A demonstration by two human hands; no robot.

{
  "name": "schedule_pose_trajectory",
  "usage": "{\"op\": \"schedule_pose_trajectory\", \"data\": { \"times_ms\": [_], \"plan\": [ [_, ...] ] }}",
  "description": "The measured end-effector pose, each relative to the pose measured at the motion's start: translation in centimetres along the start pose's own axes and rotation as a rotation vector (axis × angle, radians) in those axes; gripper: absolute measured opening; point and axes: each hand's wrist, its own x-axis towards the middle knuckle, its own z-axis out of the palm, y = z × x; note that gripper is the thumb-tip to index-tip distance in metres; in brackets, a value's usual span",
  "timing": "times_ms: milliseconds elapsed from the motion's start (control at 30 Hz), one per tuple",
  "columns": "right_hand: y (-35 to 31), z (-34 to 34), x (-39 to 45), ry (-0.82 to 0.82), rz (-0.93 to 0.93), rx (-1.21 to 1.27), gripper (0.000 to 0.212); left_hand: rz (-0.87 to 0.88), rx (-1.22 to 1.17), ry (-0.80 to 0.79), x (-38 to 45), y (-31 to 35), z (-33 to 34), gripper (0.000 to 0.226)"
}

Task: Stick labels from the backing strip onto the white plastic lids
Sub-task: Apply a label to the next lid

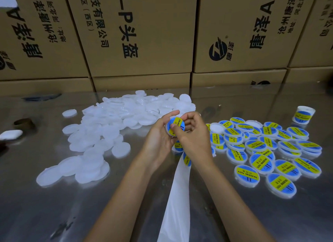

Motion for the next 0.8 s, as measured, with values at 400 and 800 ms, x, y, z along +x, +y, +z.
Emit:
{"op": "schedule_pose_trajectory", "data": {
  "times_ms": [400,800],
  "plan": [
    [1.0,-0.9,-0.6,0.052,-0.141,-0.339,0.048,0.031,-0.062,-0.043,-0.4,0.5,-0.2,0.037],
    [1.1,-1.5,-0.7,0.01,-0.172,-0.605,0.049,0.037,0.004,-0.153,-0.3,0.2,0.1,0.034]
  ]
}}
